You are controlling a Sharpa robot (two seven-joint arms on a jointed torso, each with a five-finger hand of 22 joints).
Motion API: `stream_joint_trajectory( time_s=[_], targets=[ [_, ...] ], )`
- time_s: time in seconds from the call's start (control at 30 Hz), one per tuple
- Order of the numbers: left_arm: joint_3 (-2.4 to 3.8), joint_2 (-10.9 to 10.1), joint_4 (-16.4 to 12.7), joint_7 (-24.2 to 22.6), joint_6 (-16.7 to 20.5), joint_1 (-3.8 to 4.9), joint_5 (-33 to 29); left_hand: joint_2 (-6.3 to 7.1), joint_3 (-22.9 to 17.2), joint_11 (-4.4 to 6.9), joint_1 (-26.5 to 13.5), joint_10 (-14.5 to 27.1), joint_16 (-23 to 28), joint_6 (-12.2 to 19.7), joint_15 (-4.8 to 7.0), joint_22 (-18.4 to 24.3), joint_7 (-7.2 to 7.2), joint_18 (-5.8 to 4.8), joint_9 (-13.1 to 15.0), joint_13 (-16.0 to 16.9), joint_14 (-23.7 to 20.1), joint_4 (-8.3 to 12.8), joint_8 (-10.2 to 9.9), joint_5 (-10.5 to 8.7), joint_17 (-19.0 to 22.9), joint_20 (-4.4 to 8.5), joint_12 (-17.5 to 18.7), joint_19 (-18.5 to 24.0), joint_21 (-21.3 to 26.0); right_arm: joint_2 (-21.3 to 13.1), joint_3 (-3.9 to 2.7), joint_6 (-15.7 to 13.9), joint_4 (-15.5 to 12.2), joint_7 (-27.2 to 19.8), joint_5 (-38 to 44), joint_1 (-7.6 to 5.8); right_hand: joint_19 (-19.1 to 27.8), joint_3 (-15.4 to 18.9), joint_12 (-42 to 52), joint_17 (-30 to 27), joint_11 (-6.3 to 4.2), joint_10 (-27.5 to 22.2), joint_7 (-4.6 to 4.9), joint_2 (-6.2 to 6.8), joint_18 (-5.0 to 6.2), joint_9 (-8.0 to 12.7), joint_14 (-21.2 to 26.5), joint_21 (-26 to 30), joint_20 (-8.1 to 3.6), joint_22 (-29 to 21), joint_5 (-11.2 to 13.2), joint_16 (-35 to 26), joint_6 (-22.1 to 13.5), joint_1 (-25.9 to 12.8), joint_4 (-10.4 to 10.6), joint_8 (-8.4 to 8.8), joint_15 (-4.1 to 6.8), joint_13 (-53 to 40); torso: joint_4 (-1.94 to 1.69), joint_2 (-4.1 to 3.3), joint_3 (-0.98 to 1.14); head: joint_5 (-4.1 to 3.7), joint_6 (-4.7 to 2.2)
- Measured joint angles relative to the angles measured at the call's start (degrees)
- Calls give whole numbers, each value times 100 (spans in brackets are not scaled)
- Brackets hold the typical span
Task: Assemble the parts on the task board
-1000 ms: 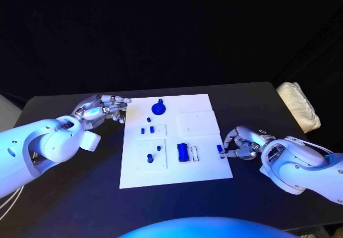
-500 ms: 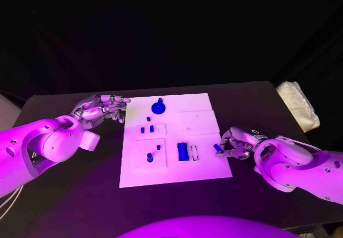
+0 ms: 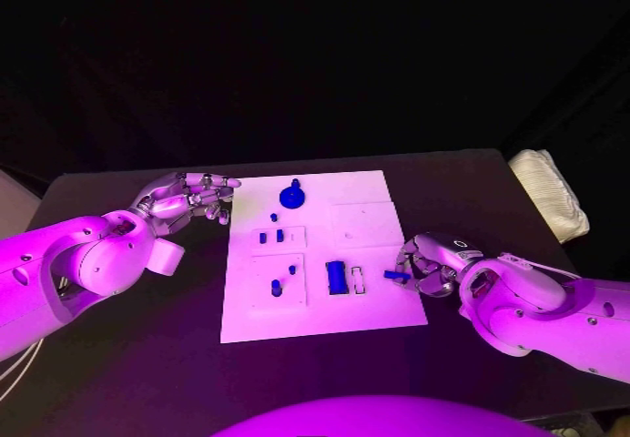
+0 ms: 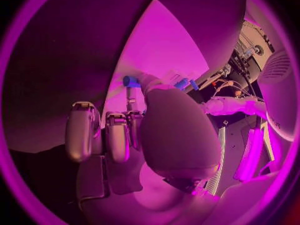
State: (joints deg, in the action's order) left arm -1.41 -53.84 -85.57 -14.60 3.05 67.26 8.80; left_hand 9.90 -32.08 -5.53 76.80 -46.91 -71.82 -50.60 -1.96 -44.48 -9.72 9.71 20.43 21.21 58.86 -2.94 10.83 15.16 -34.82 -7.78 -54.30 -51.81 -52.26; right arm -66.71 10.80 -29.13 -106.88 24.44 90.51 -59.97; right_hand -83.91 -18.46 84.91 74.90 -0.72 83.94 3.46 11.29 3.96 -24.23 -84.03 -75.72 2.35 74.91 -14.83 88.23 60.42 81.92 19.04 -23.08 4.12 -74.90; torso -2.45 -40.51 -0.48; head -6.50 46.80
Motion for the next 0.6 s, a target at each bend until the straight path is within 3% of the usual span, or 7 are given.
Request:
stream_joint_trajectory(
  time_s=[0.13,0.3,0.4,0.5,0.6],
  targets=[
    [0,-3,-2,4,-1,0,0,0,0,0,0,0,0,0,0,0,0,0,0,-5,0,0,0,0,0,0,0,0,0,-14,12,-70,-57,50,2,11,0,-628,0,1,0,0,-1,110,0,-12,0,0,0,0,-212,0,-1,-372,-408,-32,0,0,4,-1,1,0,-2],
    [0,-3,-4,9,-2,0,1,0,0,0,0,0,0,0,0,0,0,0,0,-5,0,0,0,0,0,0,0,0,0,-36,46,-123,-191,77,-157,2,0,-807,-1,5,0,0,-17,111,0,-50,0,-27,0,-1,-244,0,-27,-566,-467,-90,0,0,1,1,-3,10,-2],
    [0,-4,-4,13,-3,0,1,0,0,0,0,0,0,0,0,0,0,0,0,-5,0,0,0,0,0,0,0,0,0,-44,48,-162,-288,77,-322,-92,0,-855,-1,5,0,0,-11,107,0,-51,0,-27,0,2,-272,0,-33,-656,-484,-94,0,0,-3,3,-3,15,-1],
    [0,-4,-4,16,-3,0,1,0,0,0,0,0,0,0,0,0,0,0,0,-5,0,0,0,0,0,0,0,0,0,-45,33,-217,-389,65,-492,-207,0,-905,-1,5,1,0,-10,114,-89,-52,0,-29,0,4,-275,0,-34,-743,-507,-113,0,0,-7,3,-4,17,-1],
    [0,-2,-5,20,-4,0,1,0,0,0,0,0,0,0,0,0,0,0,0,-5,0,0,0,0,0,0,0,0,0,-10,30,-258,-454,50,-685,-271,0,-1195,22,4,1,0,-4,105,-90,-53,0,-67,0,4,-2,0,-41,-997,-692,-113,0,0,-9,3,-7,26,-1]
  ],
)
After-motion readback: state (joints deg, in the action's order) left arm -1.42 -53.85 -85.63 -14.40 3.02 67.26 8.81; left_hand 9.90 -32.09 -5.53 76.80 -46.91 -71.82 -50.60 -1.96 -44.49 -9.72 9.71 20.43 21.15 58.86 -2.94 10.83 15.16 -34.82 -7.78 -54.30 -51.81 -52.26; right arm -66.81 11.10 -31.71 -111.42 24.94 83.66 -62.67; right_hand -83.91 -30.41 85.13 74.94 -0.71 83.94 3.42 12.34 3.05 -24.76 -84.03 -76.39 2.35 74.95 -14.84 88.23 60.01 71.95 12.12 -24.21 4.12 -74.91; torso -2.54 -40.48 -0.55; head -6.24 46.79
